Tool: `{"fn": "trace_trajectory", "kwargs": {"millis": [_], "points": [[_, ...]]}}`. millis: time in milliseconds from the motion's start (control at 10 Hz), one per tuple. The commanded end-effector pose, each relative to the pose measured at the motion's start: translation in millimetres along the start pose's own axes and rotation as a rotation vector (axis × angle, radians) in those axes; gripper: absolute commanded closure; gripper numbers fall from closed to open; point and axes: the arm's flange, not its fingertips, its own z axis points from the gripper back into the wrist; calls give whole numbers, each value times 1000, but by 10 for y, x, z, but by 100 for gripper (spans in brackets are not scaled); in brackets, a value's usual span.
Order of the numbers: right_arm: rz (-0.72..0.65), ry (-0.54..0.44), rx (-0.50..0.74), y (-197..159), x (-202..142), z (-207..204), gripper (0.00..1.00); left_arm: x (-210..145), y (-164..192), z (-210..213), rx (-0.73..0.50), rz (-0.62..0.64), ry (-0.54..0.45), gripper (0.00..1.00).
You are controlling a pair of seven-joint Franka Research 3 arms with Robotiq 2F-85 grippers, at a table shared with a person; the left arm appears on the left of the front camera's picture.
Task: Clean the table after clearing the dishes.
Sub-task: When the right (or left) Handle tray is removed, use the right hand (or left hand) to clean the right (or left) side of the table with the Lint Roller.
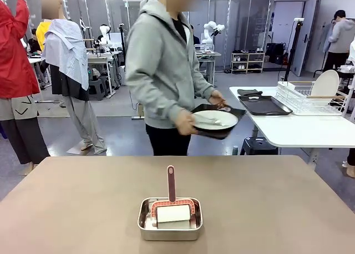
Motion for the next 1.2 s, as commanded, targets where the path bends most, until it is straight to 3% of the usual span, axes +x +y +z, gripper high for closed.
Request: {"fn": "trace_trajectory", "kwargs": {"millis": [0, 200, 300, 400, 600, 900, 1100], "points": [[-5, -14, -2, 20, -3, -1, 0, 36, -16, 25, -20, -4, -14, 0], [-5, -14, -2, 20, -3, -1, 0, 0, 0, 0, 0, 0, 0, 0], [-5, -14, -2, 20, -3, -1, 0, 64, -315, -235, 5, -164, 116, 0], [-5, -14, -2, 20, -3, -1, 0, 125, -671, -560, -32, -252, 210, 0], [-5, -14, -2, 20, -3, -1, 0, -65, -1492, -1468, -81, -473, 461, 0], [-5, -14, -2, 20, -3, -1, 0, -919, -2517, -2840, -54, -831, 870, 0], [-5, -14, -2, 20, -3, -1, 0, -1551, -2675, -3542, 14, -1031, 1123, 0]]}}
